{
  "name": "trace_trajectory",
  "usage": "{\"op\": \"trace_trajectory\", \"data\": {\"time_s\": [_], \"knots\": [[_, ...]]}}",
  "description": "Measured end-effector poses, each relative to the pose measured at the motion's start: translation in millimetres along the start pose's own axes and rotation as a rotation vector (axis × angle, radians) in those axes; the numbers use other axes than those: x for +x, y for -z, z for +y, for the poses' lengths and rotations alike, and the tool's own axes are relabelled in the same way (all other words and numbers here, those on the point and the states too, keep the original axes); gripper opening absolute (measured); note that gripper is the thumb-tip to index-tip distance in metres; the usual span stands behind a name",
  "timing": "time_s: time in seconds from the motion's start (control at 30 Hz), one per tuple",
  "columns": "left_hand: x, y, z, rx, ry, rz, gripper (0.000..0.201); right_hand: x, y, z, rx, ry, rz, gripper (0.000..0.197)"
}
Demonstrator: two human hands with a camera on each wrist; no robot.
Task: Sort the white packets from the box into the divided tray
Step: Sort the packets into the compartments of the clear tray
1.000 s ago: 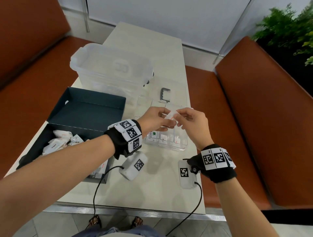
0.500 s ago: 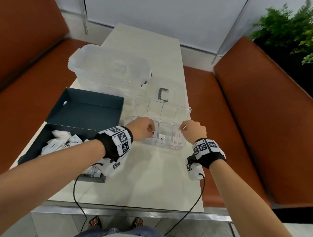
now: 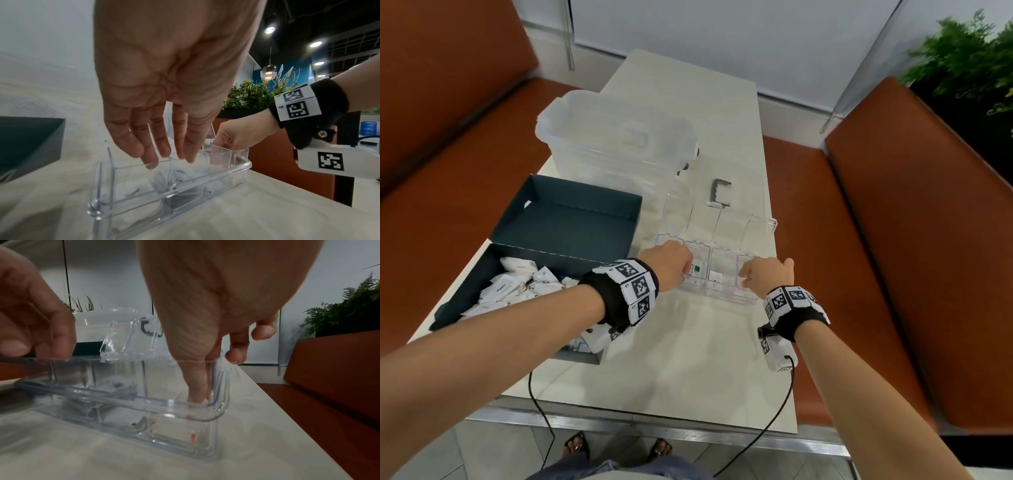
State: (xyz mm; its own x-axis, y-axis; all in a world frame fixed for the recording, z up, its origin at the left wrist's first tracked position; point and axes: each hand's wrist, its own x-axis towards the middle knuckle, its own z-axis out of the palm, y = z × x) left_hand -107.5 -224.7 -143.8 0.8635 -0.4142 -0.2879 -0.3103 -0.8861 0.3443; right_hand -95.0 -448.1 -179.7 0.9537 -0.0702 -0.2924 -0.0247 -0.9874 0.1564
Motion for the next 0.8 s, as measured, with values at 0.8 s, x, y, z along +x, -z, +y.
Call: {"op": "trace_trajectory", "data": {"time_s": [0.8], "knots": [[-21, 45, -18, -0.169, -0.173, -0.027, 0.028, -32, 96, -18, 0.328, 0.179, 0.168, 0.02]]}}
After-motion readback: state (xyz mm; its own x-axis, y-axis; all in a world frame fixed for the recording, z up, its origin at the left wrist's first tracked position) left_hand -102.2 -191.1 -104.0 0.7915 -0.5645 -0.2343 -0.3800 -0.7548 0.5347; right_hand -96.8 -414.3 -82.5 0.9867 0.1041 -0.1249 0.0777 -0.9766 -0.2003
